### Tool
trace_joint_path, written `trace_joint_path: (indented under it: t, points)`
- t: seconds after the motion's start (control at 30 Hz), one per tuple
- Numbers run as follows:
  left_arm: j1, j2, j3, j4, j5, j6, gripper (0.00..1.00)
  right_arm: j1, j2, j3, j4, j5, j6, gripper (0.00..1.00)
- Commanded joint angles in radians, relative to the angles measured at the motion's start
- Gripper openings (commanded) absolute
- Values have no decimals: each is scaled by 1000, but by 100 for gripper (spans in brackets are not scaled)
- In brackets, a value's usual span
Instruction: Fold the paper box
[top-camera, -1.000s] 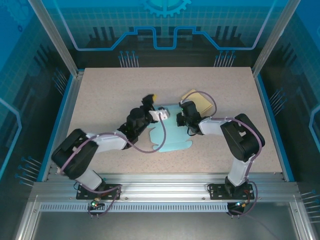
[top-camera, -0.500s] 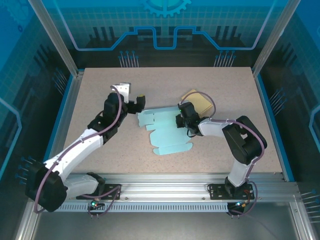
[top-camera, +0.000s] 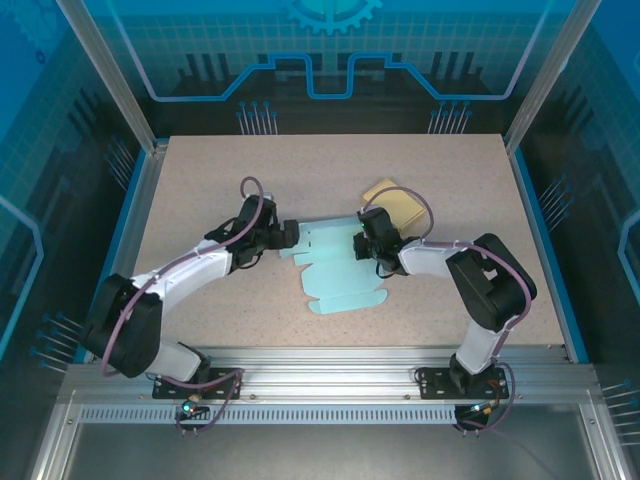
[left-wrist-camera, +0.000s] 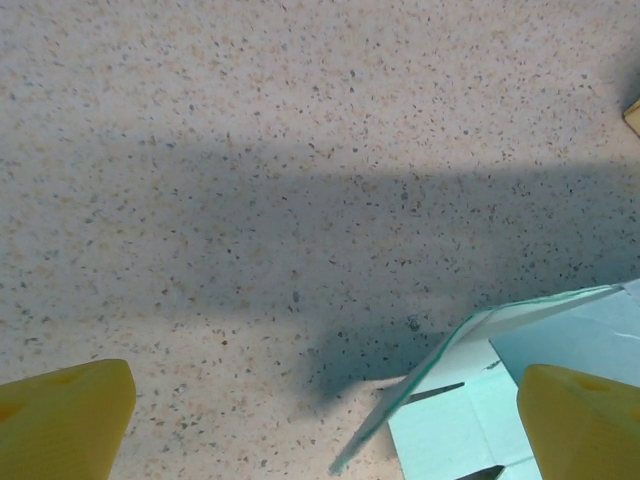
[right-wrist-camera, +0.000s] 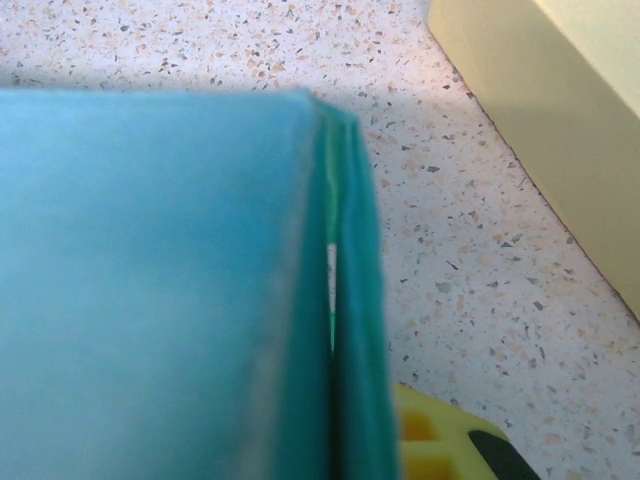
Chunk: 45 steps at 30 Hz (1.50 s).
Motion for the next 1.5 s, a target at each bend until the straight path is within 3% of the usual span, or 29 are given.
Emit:
trace_joint_path:
  t: [0.0,0.6,0.9,1.2,1.33,1.47]
  points:
    - [2,35,45,19,28,-31,99,18,-21,-10,7,-25,18,0]
    - [-62,151,68,101,25,-58,99,20,0,1,22,-66,40,0]
    - [-81,185,59,234,1,-135,99,25,10,-6,20,-57,91,0]
    - [-76,-75,-113,87,-112,-183,99,25,13,-2,-7,-26,131,0]
    - [-77,-234,-239,75,-71,-277,99,26,9,-2,-12,-31,134,0]
    - [-76,-331,-355,177,47,-367,98,25,5,-3,-17,-31,134,0]
